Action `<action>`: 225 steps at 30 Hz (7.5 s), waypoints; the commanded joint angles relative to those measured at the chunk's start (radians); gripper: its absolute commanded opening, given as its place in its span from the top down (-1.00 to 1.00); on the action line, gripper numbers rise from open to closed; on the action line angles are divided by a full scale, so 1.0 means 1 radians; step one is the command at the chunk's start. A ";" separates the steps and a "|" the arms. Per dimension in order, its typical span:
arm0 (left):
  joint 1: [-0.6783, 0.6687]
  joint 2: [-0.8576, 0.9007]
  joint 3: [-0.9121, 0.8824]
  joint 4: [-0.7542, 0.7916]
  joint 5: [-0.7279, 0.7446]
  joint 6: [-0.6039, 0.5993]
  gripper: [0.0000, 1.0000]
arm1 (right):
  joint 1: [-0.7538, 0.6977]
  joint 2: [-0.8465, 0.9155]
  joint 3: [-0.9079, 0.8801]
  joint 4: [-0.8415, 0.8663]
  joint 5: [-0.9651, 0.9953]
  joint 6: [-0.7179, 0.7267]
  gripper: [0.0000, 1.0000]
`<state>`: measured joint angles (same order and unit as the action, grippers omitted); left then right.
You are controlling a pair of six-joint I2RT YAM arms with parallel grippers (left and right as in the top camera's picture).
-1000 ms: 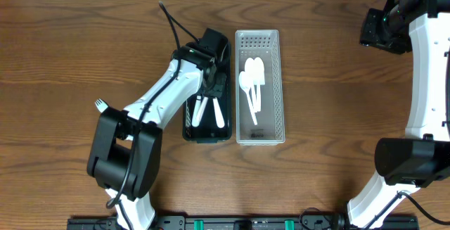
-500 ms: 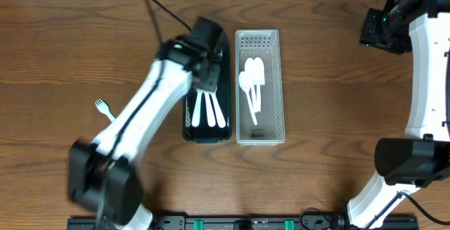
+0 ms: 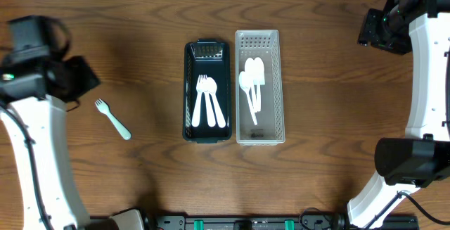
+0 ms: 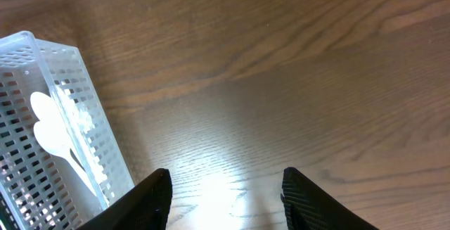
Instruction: Pack container
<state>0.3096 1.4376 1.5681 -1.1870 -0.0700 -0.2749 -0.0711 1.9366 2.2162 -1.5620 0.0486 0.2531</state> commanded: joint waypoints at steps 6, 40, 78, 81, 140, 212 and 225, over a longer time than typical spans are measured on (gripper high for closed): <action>0.149 0.218 -0.029 -0.013 0.146 -0.072 -0.41 | -0.002 -0.001 0.000 0.006 0.008 -0.008 -0.09; 0.092 0.583 -0.312 0.464 0.150 -0.180 -0.40 | -0.001 -0.001 0.000 -0.024 0.000 -0.008 -0.10; 0.092 0.603 -0.312 0.544 0.157 -0.179 0.11 | -0.001 -0.001 0.000 -0.028 0.000 -0.008 -0.08; 0.092 0.603 -0.312 0.538 0.157 -0.179 0.11 | -0.001 -0.001 0.000 -0.029 0.000 -0.008 -0.08; -0.339 0.174 -0.080 0.058 0.108 -0.053 0.84 | -0.001 -0.001 0.000 0.013 0.000 -0.008 -0.08; -0.269 0.165 0.102 0.300 -0.235 -0.042 -0.96 | 0.169 -0.013 -0.047 0.627 0.052 -0.288 -0.98; -0.269 -0.531 -0.624 0.736 -0.235 0.074 -0.96 | 0.144 -0.687 -1.136 1.245 0.217 -0.201 -0.99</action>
<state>0.0414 1.0050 1.0992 -0.4931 -0.2955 -0.2665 0.0792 1.4143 1.2560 -0.4099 0.1871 0.0132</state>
